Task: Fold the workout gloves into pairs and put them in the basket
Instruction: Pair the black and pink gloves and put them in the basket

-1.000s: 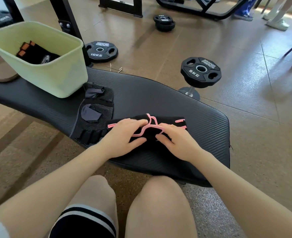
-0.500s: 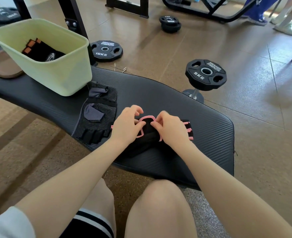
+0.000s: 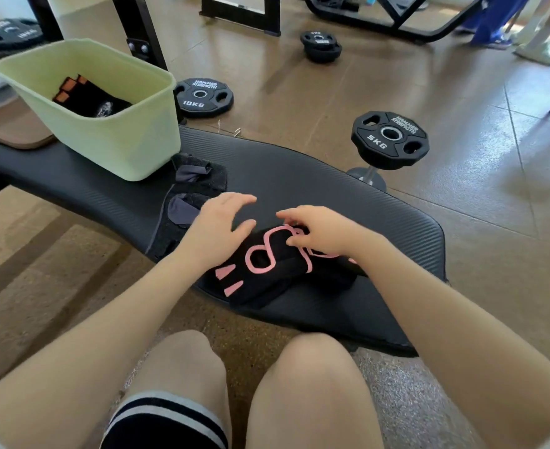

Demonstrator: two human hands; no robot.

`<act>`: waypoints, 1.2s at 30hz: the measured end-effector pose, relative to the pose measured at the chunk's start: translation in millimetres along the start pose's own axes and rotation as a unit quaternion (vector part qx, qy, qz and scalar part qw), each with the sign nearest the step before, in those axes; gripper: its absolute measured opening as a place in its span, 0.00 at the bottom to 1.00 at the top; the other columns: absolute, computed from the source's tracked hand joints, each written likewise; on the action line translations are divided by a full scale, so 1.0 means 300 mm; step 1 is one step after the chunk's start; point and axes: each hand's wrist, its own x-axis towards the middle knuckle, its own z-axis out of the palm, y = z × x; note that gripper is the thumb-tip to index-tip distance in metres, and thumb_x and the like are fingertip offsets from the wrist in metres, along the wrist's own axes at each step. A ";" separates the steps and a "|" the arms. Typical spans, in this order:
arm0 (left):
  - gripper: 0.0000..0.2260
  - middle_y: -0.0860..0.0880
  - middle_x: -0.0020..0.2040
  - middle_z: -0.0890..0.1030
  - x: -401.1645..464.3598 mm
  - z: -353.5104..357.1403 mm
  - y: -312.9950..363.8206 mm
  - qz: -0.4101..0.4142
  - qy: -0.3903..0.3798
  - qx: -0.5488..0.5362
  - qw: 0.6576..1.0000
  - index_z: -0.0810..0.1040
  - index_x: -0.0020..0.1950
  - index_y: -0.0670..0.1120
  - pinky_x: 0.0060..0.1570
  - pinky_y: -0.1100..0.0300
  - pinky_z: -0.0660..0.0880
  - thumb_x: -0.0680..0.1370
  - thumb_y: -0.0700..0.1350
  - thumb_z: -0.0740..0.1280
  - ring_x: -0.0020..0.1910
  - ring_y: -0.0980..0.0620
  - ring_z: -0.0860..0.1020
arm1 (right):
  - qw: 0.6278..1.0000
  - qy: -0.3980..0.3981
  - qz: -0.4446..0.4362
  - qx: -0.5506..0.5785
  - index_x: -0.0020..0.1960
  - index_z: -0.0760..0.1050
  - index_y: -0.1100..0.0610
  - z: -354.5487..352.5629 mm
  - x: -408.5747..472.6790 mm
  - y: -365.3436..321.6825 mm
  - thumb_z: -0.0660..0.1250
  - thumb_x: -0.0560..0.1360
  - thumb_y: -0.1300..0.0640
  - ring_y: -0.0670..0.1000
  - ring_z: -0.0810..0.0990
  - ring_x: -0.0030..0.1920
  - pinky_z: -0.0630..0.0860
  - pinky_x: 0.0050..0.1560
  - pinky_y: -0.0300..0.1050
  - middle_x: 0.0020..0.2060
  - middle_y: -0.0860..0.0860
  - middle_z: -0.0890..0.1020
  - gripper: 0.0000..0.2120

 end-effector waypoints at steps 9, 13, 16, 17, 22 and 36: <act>0.28 0.48 0.62 0.76 -0.006 -0.026 -0.008 -0.093 -0.108 -0.024 0.990 0.72 0.64 0.46 0.59 0.58 0.72 0.67 0.56 0.72 0.59 0.52 0.74 | 0.993 -0.116 -0.003 -0.014 0.56 0.74 0.54 -0.111 0.079 0.004 0.71 0.69 0.54 0.52 0.77 0.48 0.74 0.51 0.45 0.47 0.49 0.78 0.17; 0.29 0.52 0.57 0.76 0.062 -0.062 0.018 -0.236 -0.098 -0.221 0.941 0.67 0.66 0.48 0.55 0.60 0.72 0.69 0.50 0.73 0.51 0.54 0.77 | 0.966 -0.125 0.059 0.220 0.49 0.77 0.55 -0.204 0.070 0.089 0.72 0.69 0.59 0.54 0.81 0.48 0.77 0.55 0.50 0.47 0.54 0.83 0.10; 0.22 0.50 0.56 0.79 0.115 -0.119 0.059 -0.362 -0.068 -0.430 0.824 0.69 0.65 0.46 0.52 0.58 0.75 0.74 0.51 0.67 0.49 0.55 0.79 | 0.927 -0.096 0.102 0.348 0.48 0.78 0.54 -0.260 0.049 0.082 0.71 0.70 0.63 0.52 0.82 0.46 0.76 0.57 0.52 0.41 0.50 0.84 0.09; 0.19 0.51 0.56 0.79 0.127 -0.149 0.081 -0.389 -0.075 -0.446 0.802 0.71 0.63 0.48 0.55 0.56 0.72 0.75 0.53 0.65 0.51 0.54 0.77 | 0.915 -0.084 0.109 0.379 0.48 0.78 0.53 -0.285 0.044 0.064 0.71 0.70 0.64 0.53 0.82 0.46 0.76 0.58 0.53 0.41 0.50 0.84 0.09; 0.16 0.47 0.55 0.79 0.184 -0.311 0.275 -0.507 -0.081 -0.567 0.644 0.71 0.60 0.49 0.51 0.52 0.76 0.76 0.55 0.62 0.54 0.48 0.79 | 0.829 0.003 0.178 0.530 0.51 0.75 0.57 -0.485 0.034 -0.053 0.70 0.70 0.65 0.58 0.83 0.50 0.76 0.59 0.59 0.47 0.56 0.84 0.11; 0.19 0.48 0.44 0.80 0.369 -0.779 0.185 -0.496 0.173 -0.333 0.783 0.69 0.60 0.48 0.50 0.44 0.78 0.72 0.45 0.70 0.46 0.47 0.80 | 0.852 -0.040 0.163 0.497 0.53 0.78 0.57 -0.764 0.460 -0.538 0.65 0.75 0.59 0.56 0.82 0.50 0.78 0.55 0.56 0.49 0.56 0.83 0.08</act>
